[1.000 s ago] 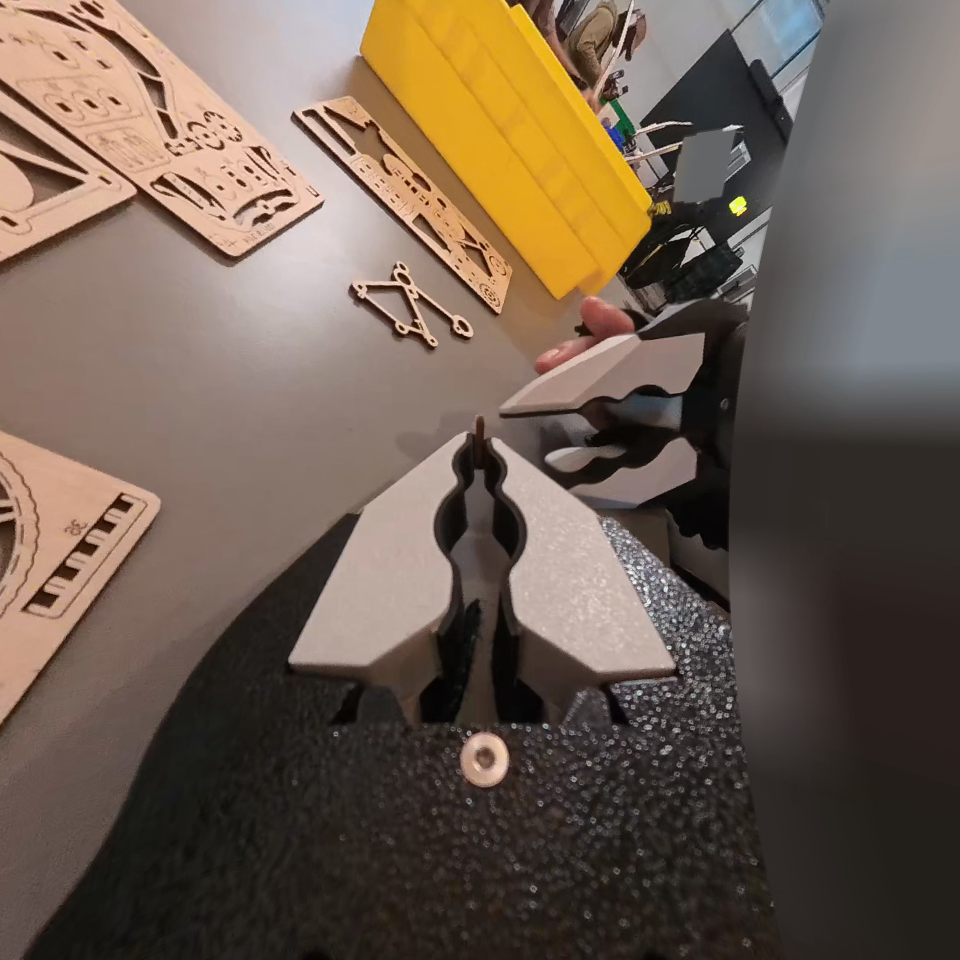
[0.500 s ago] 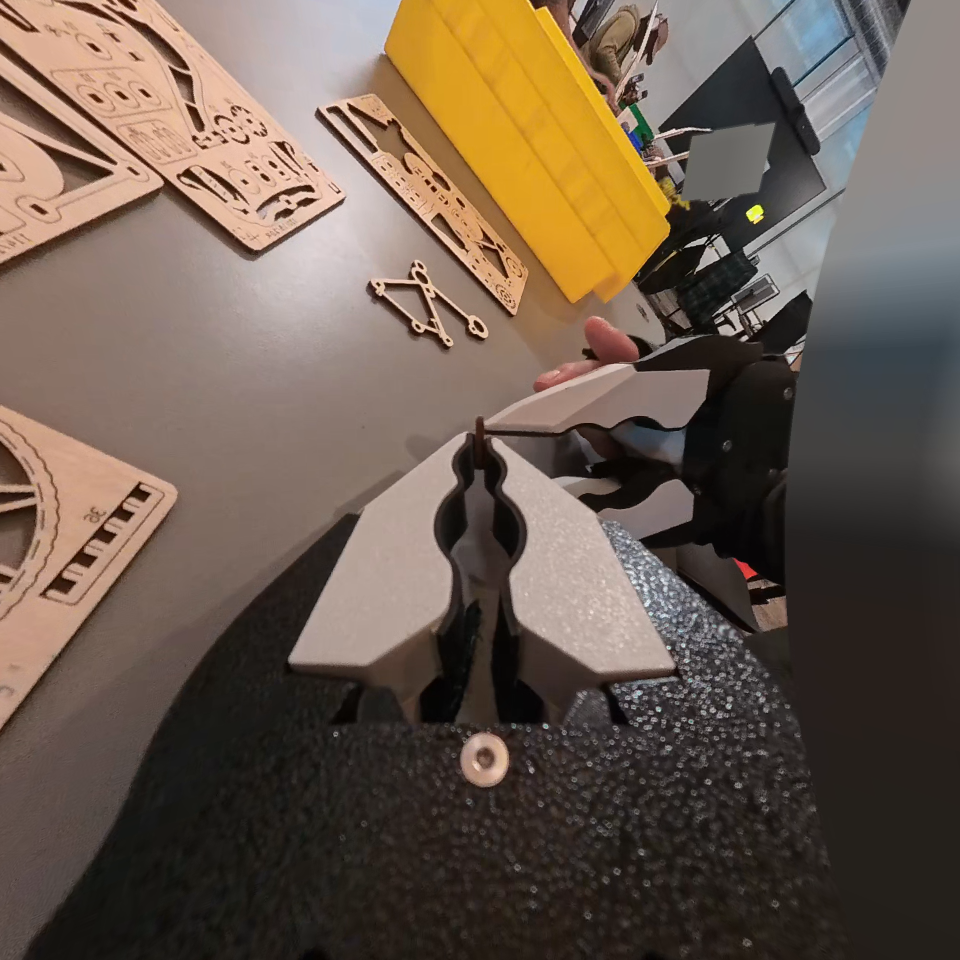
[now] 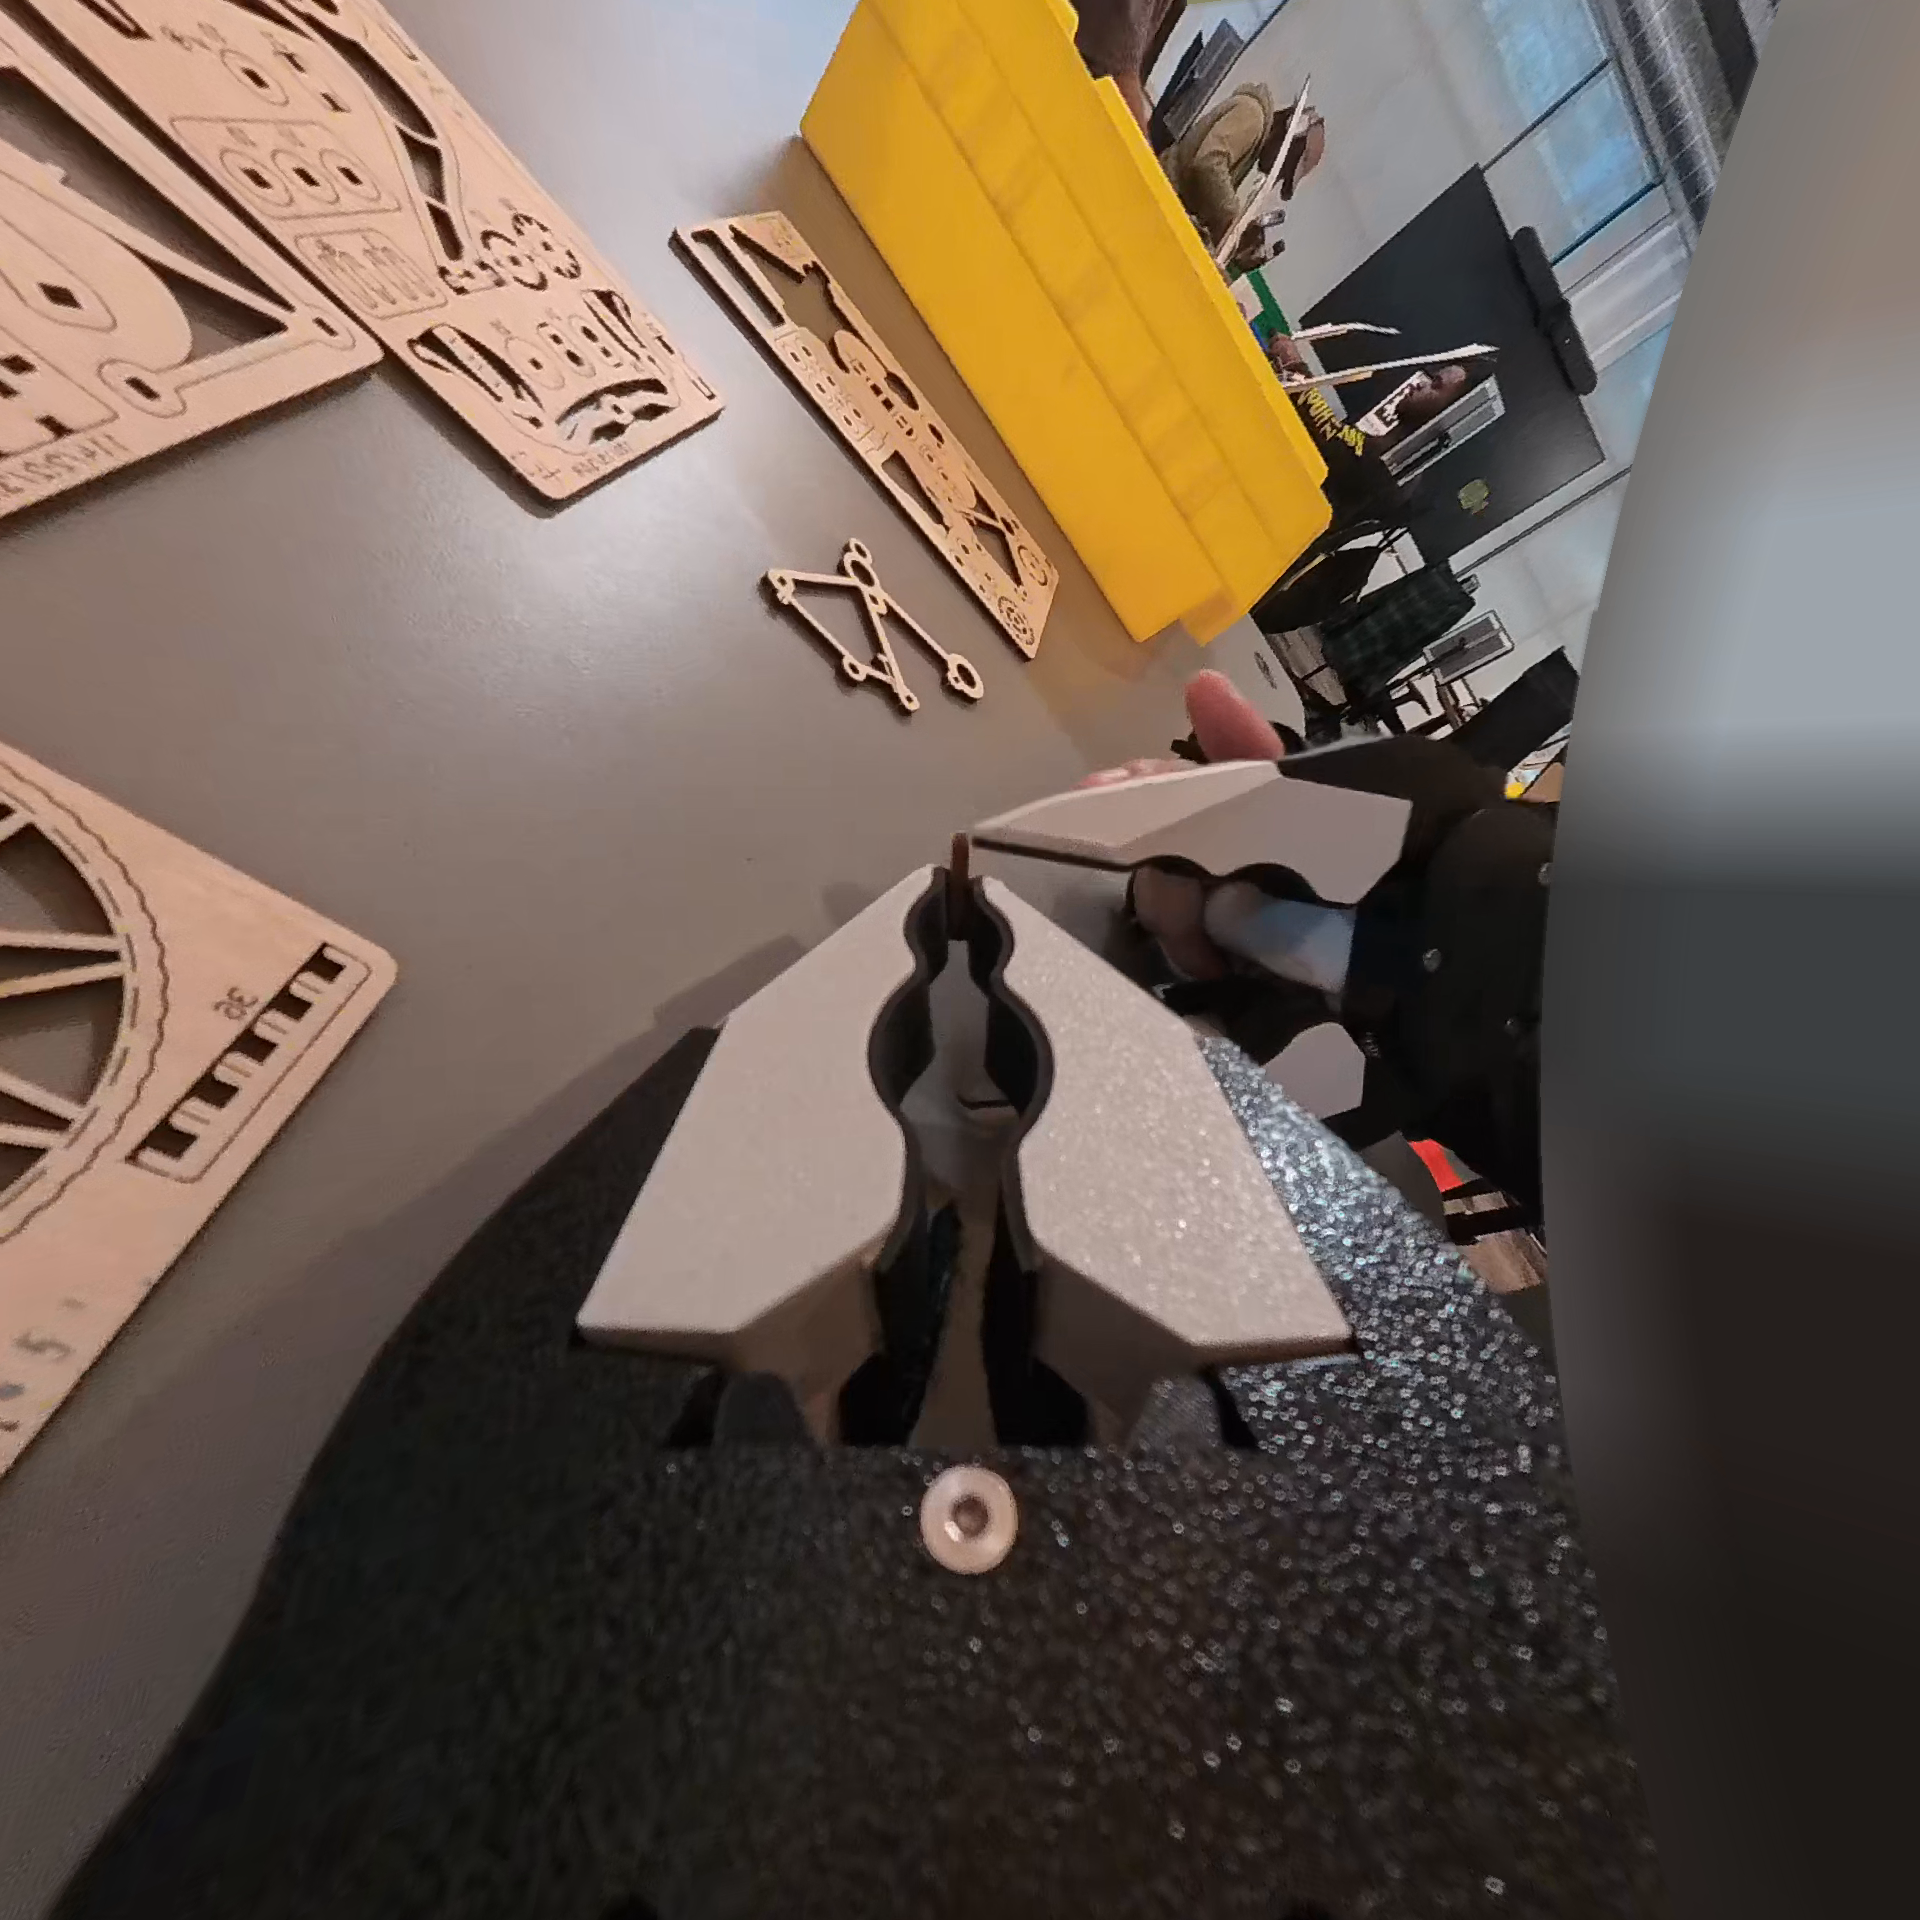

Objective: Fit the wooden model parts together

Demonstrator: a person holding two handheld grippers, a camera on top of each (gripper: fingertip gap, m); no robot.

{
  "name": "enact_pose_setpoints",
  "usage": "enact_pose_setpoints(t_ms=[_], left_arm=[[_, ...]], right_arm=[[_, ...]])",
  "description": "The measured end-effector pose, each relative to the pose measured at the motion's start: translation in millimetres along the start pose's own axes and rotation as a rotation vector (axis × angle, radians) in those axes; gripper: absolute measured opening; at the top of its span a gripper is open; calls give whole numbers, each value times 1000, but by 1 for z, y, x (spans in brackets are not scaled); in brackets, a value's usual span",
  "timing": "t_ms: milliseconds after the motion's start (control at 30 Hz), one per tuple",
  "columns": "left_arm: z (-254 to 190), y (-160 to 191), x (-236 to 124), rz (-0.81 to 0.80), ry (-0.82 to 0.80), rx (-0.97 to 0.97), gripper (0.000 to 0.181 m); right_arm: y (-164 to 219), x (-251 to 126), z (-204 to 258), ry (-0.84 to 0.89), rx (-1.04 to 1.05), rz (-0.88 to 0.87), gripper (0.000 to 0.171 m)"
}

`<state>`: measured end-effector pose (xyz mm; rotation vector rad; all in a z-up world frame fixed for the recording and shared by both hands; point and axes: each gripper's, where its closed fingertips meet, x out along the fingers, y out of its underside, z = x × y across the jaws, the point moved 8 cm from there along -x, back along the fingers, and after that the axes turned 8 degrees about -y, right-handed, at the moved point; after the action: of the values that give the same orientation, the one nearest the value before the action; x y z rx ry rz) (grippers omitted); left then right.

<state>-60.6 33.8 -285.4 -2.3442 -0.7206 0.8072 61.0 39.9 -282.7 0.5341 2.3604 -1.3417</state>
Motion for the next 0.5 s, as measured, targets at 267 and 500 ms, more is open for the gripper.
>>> enact_pose_setpoints(t_ms=[267,500], left_arm=[[0,0,0,1,4,-9,1],[-1,0,0,-6,-12,4,1]], right_arm=[[-1,2,0,7,-7,7,47],[-2,4,1,30,-27,42,48]])
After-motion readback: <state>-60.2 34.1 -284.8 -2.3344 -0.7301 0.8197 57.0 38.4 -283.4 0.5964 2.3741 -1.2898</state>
